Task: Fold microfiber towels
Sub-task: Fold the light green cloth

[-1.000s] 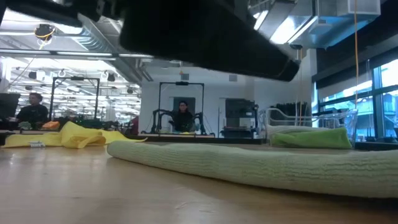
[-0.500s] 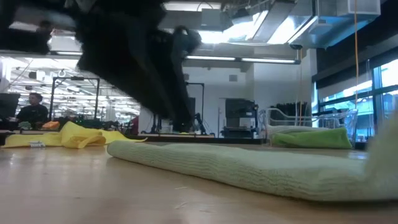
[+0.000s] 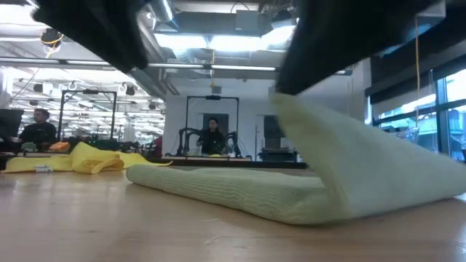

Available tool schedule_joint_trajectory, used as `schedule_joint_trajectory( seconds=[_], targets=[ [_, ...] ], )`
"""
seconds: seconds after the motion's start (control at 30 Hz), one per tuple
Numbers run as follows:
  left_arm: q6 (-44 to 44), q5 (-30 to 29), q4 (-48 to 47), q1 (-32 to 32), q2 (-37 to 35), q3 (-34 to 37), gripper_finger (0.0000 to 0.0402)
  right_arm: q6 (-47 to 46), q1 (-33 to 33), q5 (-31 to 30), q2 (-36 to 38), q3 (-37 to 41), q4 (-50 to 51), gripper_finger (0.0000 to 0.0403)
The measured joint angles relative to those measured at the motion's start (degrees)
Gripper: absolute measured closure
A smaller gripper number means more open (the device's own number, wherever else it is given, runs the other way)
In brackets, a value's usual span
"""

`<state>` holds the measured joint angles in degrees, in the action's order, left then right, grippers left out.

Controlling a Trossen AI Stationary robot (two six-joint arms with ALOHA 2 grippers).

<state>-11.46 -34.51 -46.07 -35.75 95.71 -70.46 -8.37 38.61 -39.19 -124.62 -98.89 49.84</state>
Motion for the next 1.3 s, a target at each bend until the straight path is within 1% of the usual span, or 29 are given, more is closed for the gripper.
schedule_joint_trajectory(
  seconds=[0.17,0.47,0.57,0.73,0.83,0.97,1.1,1.17,1.23,1.3],
  targets=[
    [-5.0,-3.3,-2.6,-3.9,-0.2,0.0,0.0294,6.9,-4.8,-0.2,0.0,0.0,-2.3,0.0391],
    [-14.6,-7.9,-5.5,-8.9,-0.3,0.0,0.0294,15.3,-11.5,0.2,0.0,0.1,-5.5,0.0391],
    [-17.3,-8.1,-6.2,-10.1,-0.3,0.0,0.0294,18.3,-13.0,0.2,0.0,0.1,-8.4,0.0391],
    [-22.8,-8.5,-7.8,-12.0,-0.3,0.0,0.0294,25.2,-15.1,0.3,0.0,0.1,-15.9,0.0391],
    [-26.4,-9.8,-8.6,-13.3,-0.3,0.0,0.0294,29.4,-16.6,2.1,0.0,0.1,-19.3,0.0391],
    [-30.2,-10.1,-8.6,-15.0,-0.3,0.0,0.0294,31.3,-19.2,4.8,0.0,0.1,-21.0,0.0391],
    [-33.0,-10.4,-8.7,-16.8,-0.3,0.0,0.0294,33.0,-21.2,3.7,0.0,-0.5,-21.3,0.0391],
    [-33.9,-11.5,-8.8,-17.5,-0.3,0.0,0.0294,34.5,-21.7,2.9,0.0,-1.3,-22.5,0.0391],
    [-34.6,-12.5,-8.8,-18.1,-0.3,0.0,0.0294,36.0,-22.3,3.0,0.0,-1.9,-24.5,0.0391],
    [-34.7,-13.2,-8.8,-18.5,-0.3,0.0,0.0294,37.2,-23.0,4.5,0.0,-2.5,-24.9,0.0391]
  ],
)
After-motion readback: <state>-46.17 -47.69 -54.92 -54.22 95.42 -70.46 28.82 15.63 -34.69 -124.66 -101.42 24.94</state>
